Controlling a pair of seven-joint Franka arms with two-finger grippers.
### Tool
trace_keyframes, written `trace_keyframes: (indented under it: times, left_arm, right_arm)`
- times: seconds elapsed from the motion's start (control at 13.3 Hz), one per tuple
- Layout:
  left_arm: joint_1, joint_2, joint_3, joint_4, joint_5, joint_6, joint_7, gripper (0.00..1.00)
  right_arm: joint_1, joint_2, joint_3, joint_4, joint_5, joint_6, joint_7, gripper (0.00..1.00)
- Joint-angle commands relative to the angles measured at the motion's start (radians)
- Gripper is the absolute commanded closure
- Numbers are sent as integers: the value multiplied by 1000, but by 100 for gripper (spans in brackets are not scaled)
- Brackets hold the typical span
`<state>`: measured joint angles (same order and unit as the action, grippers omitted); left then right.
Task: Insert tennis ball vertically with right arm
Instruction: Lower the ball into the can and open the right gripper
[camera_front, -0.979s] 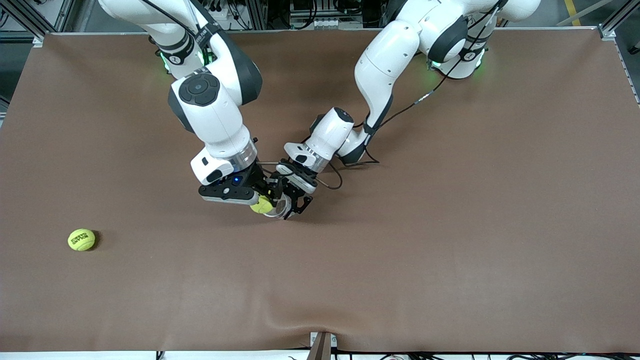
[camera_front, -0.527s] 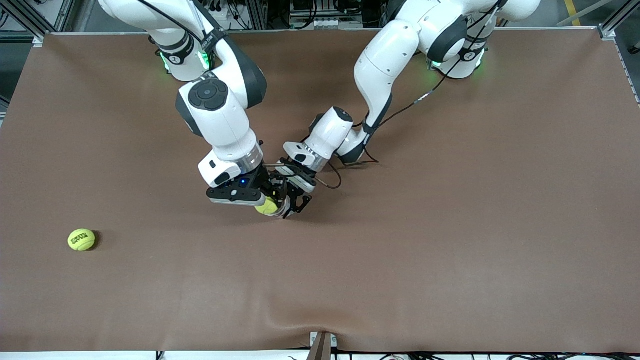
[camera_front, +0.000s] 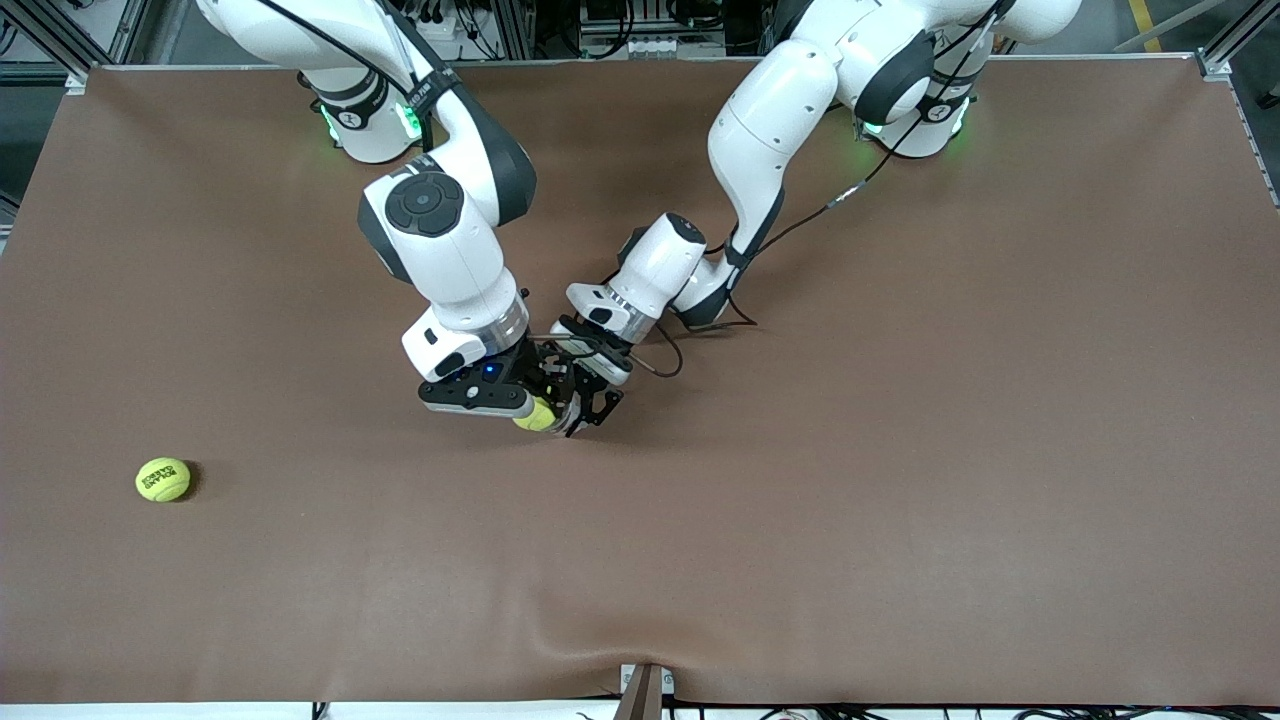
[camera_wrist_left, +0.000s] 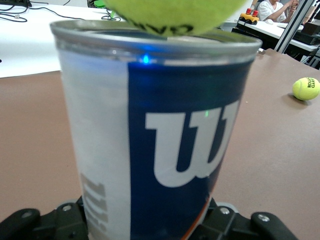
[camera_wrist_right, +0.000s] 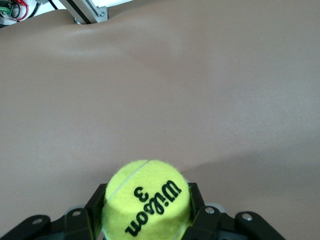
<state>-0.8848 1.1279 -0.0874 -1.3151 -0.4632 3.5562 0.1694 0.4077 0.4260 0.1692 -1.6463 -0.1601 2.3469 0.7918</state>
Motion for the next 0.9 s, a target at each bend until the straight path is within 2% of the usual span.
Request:
trace_keyframes:
  times: [0.0,0.08,0.15,0.53,0.83]
  left_arm:
    - [-17,16,12,31,-28,0,-13,20]
    - [-17,16,12,31,-28,0,-13,20]
    - [-17,16,12,31,-28,0,-13,20]
    - [-16,20,14,31,-28,0,-13,21]
    - [-16,18,14,31,-28,0,-13,21]
  right_arm:
    - [14,-1,-11,-7,-22,2,7,21]
    - [13,-1,-11,-10,-22,2,7,6]
    - [13,-1,-11,-10,-21,0,9,0]
    - [0,-16,-10,-7,-3,-9,0,0]
    - [-64,-91,-7,-9,13,-162,-92,0]
